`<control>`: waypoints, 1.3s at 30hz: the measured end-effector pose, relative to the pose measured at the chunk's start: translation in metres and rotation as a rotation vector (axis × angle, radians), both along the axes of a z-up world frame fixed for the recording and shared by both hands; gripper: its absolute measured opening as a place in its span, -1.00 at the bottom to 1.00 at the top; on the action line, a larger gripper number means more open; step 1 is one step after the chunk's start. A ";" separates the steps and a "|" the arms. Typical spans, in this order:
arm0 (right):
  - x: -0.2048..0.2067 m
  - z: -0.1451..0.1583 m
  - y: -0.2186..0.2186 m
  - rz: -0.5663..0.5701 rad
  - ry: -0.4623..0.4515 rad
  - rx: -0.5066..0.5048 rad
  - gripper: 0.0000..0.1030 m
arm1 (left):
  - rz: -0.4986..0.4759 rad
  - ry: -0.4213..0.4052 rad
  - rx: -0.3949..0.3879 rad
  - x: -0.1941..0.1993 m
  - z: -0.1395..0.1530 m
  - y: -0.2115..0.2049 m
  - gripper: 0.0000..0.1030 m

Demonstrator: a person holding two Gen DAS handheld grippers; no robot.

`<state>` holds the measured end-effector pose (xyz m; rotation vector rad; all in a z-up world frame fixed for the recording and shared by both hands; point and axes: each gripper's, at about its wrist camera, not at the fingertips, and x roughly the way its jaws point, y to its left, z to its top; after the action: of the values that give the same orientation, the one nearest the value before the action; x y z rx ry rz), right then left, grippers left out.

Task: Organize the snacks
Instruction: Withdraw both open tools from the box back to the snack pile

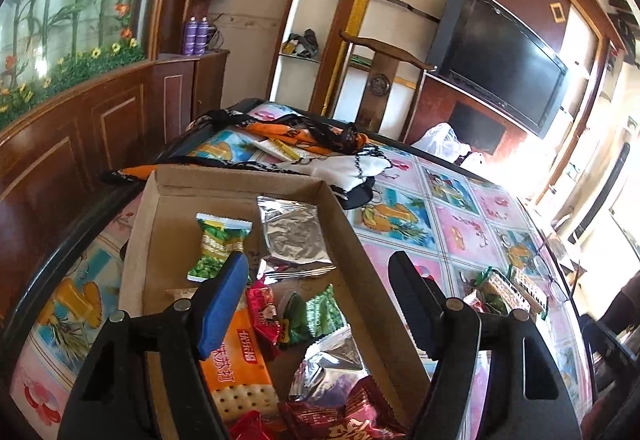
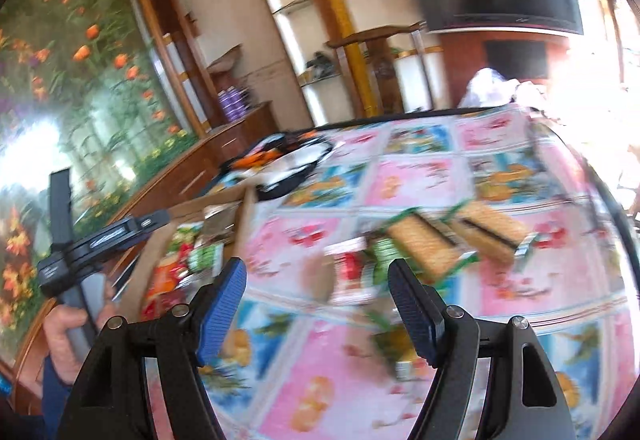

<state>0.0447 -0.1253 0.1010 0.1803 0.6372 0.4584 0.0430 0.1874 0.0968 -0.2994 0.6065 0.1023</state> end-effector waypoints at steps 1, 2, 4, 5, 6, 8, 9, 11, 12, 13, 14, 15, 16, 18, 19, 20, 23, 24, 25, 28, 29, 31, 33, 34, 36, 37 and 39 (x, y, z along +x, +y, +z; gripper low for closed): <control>0.000 0.001 -0.006 -0.024 -0.008 -0.006 0.50 | -0.001 -0.001 0.007 0.000 0.000 -0.001 0.40; 0.000 0.003 -0.014 -0.048 -0.020 -0.002 0.50 | -0.002 -0.004 0.018 0.000 0.000 -0.004 0.40; 0.001 0.004 -0.020 -0.067 -0.026 0.007 0.50 | -0.003 -0.010 0.034 0.000 -0.001 -0.008 0.41; 0.003 0.004 -0.022 -0.078 -0.019 0.006 0.50 | 0.005 -0.018 0.041 -0.001 -0.001 -0.009 0.42; 0.005 0.003 -0.024 -0.083 -0.011 0.008 0.50 | 0.008 -0.028 0.042 -0.002 0.000 -0.009 0.43; 0.009 0.000 -0.026 -0.084 0.021 0.022 0.50 | 0.017 -0.048 0.045 -0.005 0.000 -0.009 0.48; 0.011 -0.003 -0.028 -0.084 0.039 0.036 0.50 | 0.018 -0.062 0.051 -0.006 0.000 -0.009 0.50; 0.017 -0.007 -0.032 -0.088 0.083 0.059 0.50 | 0.009 -0.074 0.049 -0.007 0.000 -0.010 0.50; 0.020 -0.010 -0.035 -0.100 0.104 0.058 0.50 | 0.002 -0.069 0.045 -0.006 0.000 -0.010 0.50; 0.021 -0.011 -0.037 -0.111 0.114 0.053 0.50 | -0.013 -0.062 0.036 -0.005 0.000 -0.011 0.50; 0.024 -0.013 -0.040 -0.129 0.129 0.043 0.50 | -0.025 -0.056 0.029 -0.004 0.000 -0.012 0.50; 0.025 -0.014 -0.042 -0.138 0.142 0.040 0.50 | -0.029 -0.052 0.026 -0.004 0.001 -0.013 0.51; 0.027 -0.016 -0.045 -0.142 0.156 0.044 0.50 | -0.034 -0.048 0.024 -0.004 0.001 -0.014 0.51; 0.029 -0.018 -0.049 -0.151 0.181 0.053 0.50 | -0.048 -0.042 0.020 -0.003 0.001 -0.016 0.52; 0.030 -0.019 -0.051 -0.155 0.190 0.054 0.50 | -0.050 -0.040 0.020 -0.003 0.000 -0.017 0.52; 0.031 -0.020 -0.052 -0.159 0.195 0.051 0.50 | -0.056 -0.037 0.022 -0.003 0.000 -0.018 0.52; 0.034 -0.021 -0.055 -0.182 0.202 0.032 0.50 | -0.081 -0.013 0.040 0.000 -0.003 -0.027 0.52; 0.035 -0.022 -0.055 -0.183 0.204 0.031 0.50 | -0.084 0.000 0.052 0.001 -0.004 -0.032 0.52; 0.035 -0.023 -0.056 -0.189 0.208 0.028 0.50 | -0.087 0.003 0.061 0.001 -0.004 -0.037 0.52; 0.039 -0.026 -0.055 -0.197 0.217 0.009 0.50 | -0.115 -0.008 0.068 -0.003 0.001 -0.053 0.52; 0.039 -0.027 -0.055 -0.201 0.219 0.004 0.50 | -0.128 -0.013 0.069 -0.005 0.003 -0.059 0.52; 0.040 -0.027 -0.058 -0.206 0.220 0.004 0.50 | -0.154 -0.021 0.077 -0.010 0.008 -0.075 0.52; 0.040 -0.026 -0.062 -0.219 0.216 0.003 0.50 | -0.189 -0.015 0.066 -0.011 0.009 -0.091 0.52; 0.041 -0.025 -0.064 -0.227 0.215 0.003 0.50 | -0.209 -0.006 0.059 -0.011 0.009 -0.100 0.52; 0.042 -0.026 -0.070 -0.248 0.222 0.007 0.50 | -0.254 0.017 0.052 -0.008 0.006 -0.120 0.52; 0.043 -0.027 -0.074 -0.255 0.232 0.019 0.50 | -0.274 0.028 0.055 -0.007 0.004 -0.130 0.51; 0.045 -0.030 -0.082 -0.266 0.253 0.041 0.50 | -0.308 0.054 0.066 -0.004 -0.001 -0.149 0.51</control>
<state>0.0901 -0.2072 0.0714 0.3610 0.8390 0.1931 0.0394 0.0387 0.0959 -0.1366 0.6945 -0.1664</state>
